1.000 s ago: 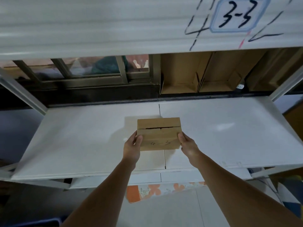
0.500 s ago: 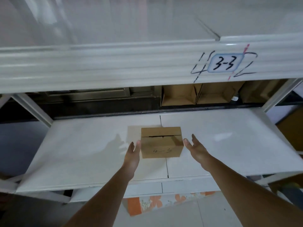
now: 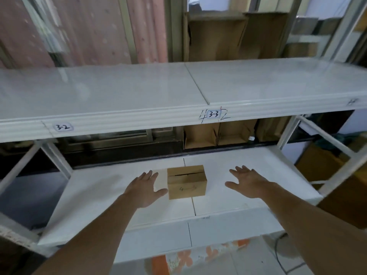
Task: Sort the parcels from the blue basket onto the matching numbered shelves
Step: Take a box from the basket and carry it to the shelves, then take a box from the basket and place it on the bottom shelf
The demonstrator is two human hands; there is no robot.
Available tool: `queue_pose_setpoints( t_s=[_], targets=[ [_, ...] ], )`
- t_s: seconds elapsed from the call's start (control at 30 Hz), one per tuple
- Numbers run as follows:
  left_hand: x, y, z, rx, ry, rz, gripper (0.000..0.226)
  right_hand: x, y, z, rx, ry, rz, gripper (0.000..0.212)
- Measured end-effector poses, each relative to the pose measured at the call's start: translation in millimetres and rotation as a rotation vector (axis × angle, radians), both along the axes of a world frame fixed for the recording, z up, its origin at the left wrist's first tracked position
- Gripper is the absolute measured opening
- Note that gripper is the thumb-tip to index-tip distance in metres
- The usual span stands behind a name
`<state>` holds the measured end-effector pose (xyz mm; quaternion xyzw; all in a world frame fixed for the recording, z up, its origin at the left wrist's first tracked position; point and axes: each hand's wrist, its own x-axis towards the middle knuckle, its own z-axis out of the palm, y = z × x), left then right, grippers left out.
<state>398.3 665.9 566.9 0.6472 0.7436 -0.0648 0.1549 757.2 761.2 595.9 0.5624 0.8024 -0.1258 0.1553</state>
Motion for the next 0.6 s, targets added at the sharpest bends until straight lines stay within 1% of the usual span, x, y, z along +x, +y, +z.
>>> queue_pose_setpoints(
  t_s=[0.1, 0.3, 0.43, 0.53, 0.6],
  targets=[
    [13, -24, 36, 0.03, 0.017, -0.003, 0.09, 12, -22, 28, 0.042, -0.018, 0.02, 0.077],
    [61, -93, 102, 0.091, 0.039, 0.087, 0.088, 34, -73, 77, 0.096, 0.043, 0.081, 0.08],
    [99, -137, 130, 0.147, -0.005, 0.138, 0.086, 54, -115, 103, 0.112, 0.083, 0.12, 0.082],
    [126, -160, 144, 0.169, -0.101, 0.187, 0.093, 72, -139, 113, 0.116, 0.101, 0.108, 0.087],
    [142, -170, 154, 0.176, -0.143, 0.184, 0.096, 81, -152, 118, 0.118, 0.093, 0.104, 0.09]
  ],
)
